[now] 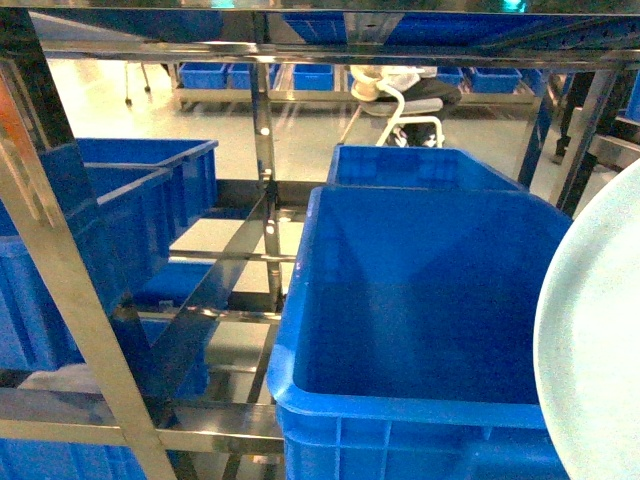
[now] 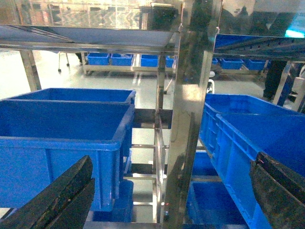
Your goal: Place blue tray on left shelf second layer neatly
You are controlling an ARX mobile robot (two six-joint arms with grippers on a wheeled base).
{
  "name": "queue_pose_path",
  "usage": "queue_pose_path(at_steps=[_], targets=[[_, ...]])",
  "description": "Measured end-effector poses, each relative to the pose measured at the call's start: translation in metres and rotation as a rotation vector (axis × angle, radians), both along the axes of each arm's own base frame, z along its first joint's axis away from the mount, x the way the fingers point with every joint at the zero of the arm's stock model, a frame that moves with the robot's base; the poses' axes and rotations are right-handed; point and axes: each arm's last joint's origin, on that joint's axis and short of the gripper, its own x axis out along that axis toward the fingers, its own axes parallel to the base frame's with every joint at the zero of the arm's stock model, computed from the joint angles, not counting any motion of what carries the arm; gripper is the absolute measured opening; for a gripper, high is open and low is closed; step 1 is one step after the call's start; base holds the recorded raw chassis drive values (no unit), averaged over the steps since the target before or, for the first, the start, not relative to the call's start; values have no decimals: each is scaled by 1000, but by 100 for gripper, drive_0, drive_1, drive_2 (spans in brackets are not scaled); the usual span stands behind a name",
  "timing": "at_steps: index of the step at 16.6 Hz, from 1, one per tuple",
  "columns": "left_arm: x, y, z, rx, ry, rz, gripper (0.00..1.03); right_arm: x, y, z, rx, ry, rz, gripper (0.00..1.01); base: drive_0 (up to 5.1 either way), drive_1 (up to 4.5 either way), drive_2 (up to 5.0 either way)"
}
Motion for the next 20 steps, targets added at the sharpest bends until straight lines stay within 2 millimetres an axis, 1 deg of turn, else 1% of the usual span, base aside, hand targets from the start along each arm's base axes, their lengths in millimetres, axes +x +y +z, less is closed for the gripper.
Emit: queue_pose_path(at_steps=[6,13,17,20], targets=[[0,0,0,0,0,0,98,0,2,0,0,0,15,2,0,0,0],[0,0,0,0,0,0,98,8,3,1,0,1,21,2,0,0,0],[0,0,0,0,0,0,98,27,5,8,1,-7,42,2,0,0,0],[0,0,0,0,0,0,98,36,8,9,1,-11,51,2,0,0,0]])
